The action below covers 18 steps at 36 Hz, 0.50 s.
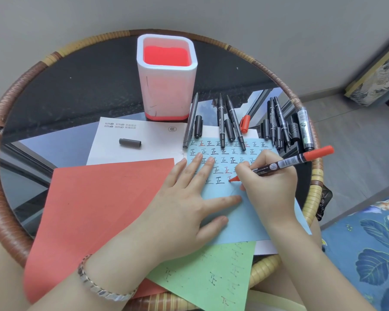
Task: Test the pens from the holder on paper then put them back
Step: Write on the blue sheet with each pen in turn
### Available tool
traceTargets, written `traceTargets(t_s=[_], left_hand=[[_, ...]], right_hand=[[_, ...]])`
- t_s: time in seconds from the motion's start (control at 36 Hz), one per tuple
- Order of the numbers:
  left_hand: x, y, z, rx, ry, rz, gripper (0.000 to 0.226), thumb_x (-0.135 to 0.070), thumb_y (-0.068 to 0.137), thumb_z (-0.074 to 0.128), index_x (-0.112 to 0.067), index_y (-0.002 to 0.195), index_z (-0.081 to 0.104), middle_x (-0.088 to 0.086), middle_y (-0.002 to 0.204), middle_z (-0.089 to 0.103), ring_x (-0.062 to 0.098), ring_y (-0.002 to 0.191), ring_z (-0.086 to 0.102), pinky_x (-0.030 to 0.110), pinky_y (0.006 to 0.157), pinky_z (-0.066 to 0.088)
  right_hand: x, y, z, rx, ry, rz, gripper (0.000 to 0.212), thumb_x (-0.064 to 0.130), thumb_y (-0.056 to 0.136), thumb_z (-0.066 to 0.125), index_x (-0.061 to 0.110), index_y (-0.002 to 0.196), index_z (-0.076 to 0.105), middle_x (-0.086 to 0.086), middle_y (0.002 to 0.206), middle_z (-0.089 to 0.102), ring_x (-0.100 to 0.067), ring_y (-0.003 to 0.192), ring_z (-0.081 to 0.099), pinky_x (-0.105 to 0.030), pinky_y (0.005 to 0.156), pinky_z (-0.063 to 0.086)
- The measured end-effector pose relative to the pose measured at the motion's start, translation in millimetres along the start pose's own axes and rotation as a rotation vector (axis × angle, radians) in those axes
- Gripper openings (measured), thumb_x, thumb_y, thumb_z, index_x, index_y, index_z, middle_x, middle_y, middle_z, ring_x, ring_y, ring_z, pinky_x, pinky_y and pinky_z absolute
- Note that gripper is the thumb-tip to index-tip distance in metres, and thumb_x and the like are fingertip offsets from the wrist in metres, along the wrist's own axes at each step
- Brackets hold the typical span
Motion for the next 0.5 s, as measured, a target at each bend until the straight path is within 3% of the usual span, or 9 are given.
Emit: traceTargets(t_s=[0.11, 0.19, 0.31, 0.5], left_hand=[[0.3, 0.1, 0.1, 0.010, -0.007, -0.003, 0.039, -0.049, 0.086, 0.034, -0.050, 0.123, 0.047, 0.023, 0.144, 0.034, 0.039, 0.136, 0.026, 0.045, 0.106, 0.013], [0.2, 0.2, 0.6, 0.012, -0.004, -0.003, 0.039, -0.049, 0.086, 0.035, -0.050, 0.123, 0.048, 0.024, 0.144, 0.034, 0.039, 0.136, 0.026, 0.045, 0.106, 0.012], [0.4, 0.3, 0.4, 0.017, 0.006, 0.000, 0.039, -0.050, 0.087, 0.033, -0.051, 0.124, 0.046, 0.023, 0.146, 0.032, 0.038, 0.137, 0.023, 0.045, 0.106, 0.010], [1.5, -0.1, 2.0, 0.023, -0.009, 0.003, 0.039, -0.050, 0.087, 0.034, -0.050, 0.123, 0.047, 0.023, 0.146, 0.032, 0.038, 0.137, 0.023, 0.044, 0.107, 0.010]], right_hand=[[0.2, 0.2, -1.1, -0.008, 0.003, 0.011, 0.038, 0.000, 0.068, 0.062, 0.017, 0.046, 0.036, 0.006, 0.039, 0.044, -0.005, 0.041, 0.060, -0.021, 0.044, 0.037], [2.1, -0.8, -1.3, -0.007, 0.015, 0.000, 0.037, -0.004, 0.069, 0.061, 0.013, 0.048, 0.036, -0.010, 0.045, 0.046, -0.003, 0.037, 0.056, -0.017, 0.042, 0.035], [1.2, -2.1, 0.1, 0.017, 0.001, 0.004, 0.039, -0.002, 0.069, 0.060, 0.016, 0.046, 0.034, 0.008, 0.035, 0.044, 0.000, 0.037, 0.056, -0.017, 0.042, 0.036], [-0.1, -0.5, -6.4, -0.072, 0.012, 0.005, 0.039, -0.004, 0.068, 0.057, 0.016, 0.047, 0.032, 0.006, 0.034, 0.037, 0.000, 0.032, 0.047, -0.018, 0.043, 0.032]])
Point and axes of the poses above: each hand's wrist, its own y-axis towards the middle knuckle, its own z-axis out of the palm, x = y × z, the point moved 2 cm from there along y, towards the middle knuckle
